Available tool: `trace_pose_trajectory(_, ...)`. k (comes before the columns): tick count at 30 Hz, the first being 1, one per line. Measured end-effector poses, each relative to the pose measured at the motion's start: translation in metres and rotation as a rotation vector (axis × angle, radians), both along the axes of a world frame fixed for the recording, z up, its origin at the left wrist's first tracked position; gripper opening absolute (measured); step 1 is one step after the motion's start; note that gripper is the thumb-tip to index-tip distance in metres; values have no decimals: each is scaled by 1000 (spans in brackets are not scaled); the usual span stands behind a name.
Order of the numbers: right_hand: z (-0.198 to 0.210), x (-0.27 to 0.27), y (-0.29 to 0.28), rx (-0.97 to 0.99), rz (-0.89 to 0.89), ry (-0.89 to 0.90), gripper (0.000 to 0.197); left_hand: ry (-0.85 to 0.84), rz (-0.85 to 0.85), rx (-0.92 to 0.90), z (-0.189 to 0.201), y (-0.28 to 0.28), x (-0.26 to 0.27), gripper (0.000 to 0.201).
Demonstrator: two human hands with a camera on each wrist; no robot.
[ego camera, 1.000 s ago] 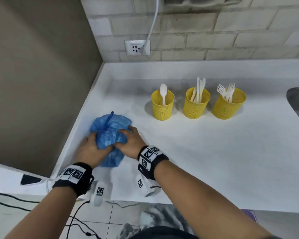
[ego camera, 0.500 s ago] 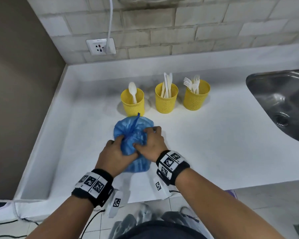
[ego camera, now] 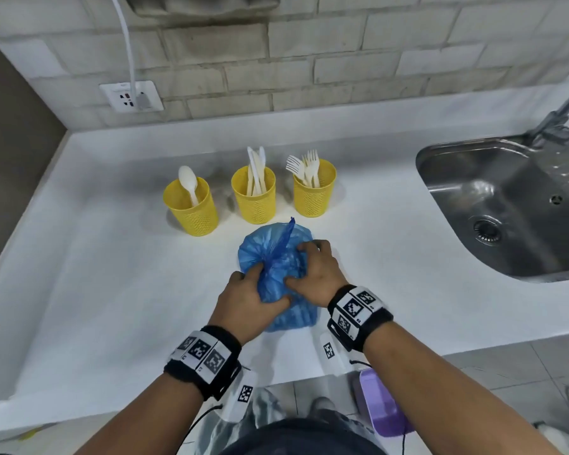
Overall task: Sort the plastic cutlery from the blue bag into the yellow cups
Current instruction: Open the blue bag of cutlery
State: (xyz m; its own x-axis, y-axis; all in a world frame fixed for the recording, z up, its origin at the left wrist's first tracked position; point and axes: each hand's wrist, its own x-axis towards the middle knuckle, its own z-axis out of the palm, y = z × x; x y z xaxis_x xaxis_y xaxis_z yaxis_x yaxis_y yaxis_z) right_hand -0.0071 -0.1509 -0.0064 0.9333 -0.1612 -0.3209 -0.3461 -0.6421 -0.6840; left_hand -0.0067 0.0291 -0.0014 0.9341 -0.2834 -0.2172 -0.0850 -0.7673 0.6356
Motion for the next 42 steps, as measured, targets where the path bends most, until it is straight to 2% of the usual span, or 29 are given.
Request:
trace_pose_trajectory(6,3,-6,-48,-41,62,-9,72,20,7,23,3,-38,-17,76)
trace_pose_trajectory(9,11,-15,-55,-114,16,-55,70,-34,66,41,9,-37,-18,51)
trace_pose_trajectory(12,18,-31,-51,-164,22,-178,63,-204,128,-15,12,-33,-4,34)
trace_pose_trajectory(14,17,-41,-43,-167,119,-140,62,-236,24,20,12,-36,13,42)
trace_pose_trajectory(16,10,-45,-37,-248,227,-76,65,-186,-111,73,11,-40,26,51)
trace_pose_trajectory(18,6,-42,-38,-308,274,-83,64,-156,-194,144,10,-42,32,47)
trace_pose_trajectory(23,13,-21,-56,-273,346,-121,67,-144,-130,218,9,-33,20,38)
trace_pose_trajectory(25,17,-21,-57,-267,314,-182,67,-201,-89,225,7,-30,16,38)
trace_pose_trajectory(27,18,-26,-53,-262,243,-269,57,-256,-75,168,5,-29,14,39)
trace_pose_trajectory(29,16,-30,-47,-296,230,-302,42,-267,-139,124,3,-33,13,35)
trace_pose_trajectory(31,9,-30,-42,-373,272,-270,33,-263,-203,147,0,-37,13,26)
trace_pose_trajectory(34,0,-22,-41,-415,273,-286,22,-289,-201,217,2,-42,16,13)
trace_pose_trajectory(39,-9,-14,-44,-386,299,-360,13,-294,-75,146,14,-43,16,6)
trace_pose_trajectory(42,-6,-13,-58,-221,115,-451,11,-284,45,102,18,-36,19,6)
